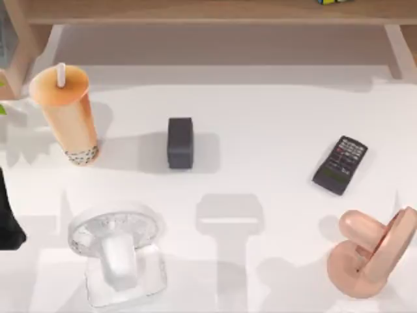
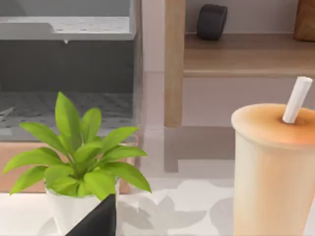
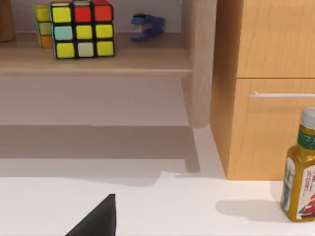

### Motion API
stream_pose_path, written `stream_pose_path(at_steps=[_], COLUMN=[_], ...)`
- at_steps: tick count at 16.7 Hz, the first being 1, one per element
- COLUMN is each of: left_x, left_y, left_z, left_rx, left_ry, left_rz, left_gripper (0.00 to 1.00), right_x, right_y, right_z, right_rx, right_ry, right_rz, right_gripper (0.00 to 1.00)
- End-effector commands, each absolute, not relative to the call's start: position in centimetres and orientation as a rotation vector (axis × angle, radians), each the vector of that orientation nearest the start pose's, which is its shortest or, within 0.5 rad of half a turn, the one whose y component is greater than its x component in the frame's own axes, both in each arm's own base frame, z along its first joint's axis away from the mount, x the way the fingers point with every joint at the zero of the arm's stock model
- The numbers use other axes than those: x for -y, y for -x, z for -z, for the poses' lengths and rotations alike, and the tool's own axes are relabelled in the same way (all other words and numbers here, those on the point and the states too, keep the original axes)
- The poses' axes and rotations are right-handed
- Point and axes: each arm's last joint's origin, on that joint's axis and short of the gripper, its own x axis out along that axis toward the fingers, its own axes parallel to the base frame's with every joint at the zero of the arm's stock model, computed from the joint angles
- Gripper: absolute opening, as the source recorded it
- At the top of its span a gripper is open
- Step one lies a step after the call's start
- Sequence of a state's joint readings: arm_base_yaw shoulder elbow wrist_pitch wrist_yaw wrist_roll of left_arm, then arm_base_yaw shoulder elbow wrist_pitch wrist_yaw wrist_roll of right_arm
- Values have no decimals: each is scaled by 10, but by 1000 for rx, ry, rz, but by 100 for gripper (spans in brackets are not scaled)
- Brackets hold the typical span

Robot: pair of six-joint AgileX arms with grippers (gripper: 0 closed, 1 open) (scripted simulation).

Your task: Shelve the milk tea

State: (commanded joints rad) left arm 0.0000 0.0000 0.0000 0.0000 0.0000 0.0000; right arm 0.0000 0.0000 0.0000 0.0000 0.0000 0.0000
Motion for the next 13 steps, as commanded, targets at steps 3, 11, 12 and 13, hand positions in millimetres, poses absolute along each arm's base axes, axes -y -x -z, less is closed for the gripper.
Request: stream_pose_path(at_steps=[3,11,12,13], left_x=[1,13,17,20], left_y=[-106,-138,-146,-154], left_z=[-161,-179,-178,-177], left_rx=[2,-10,-25,-42], left_ry=[1,26,29,30], left_rz=[1,17,19,21], left_gripper=[100,100,100,100], right_x=[1,1,1,1], right_y=[-106,-106,-106,-106], right_z=[-160,-160,-160,-160], right_rx=[0,0,0,0], right_ry=[0,0,0,0], right_rz=[0,0,0,0], right_gripper=[100,100,100,100])
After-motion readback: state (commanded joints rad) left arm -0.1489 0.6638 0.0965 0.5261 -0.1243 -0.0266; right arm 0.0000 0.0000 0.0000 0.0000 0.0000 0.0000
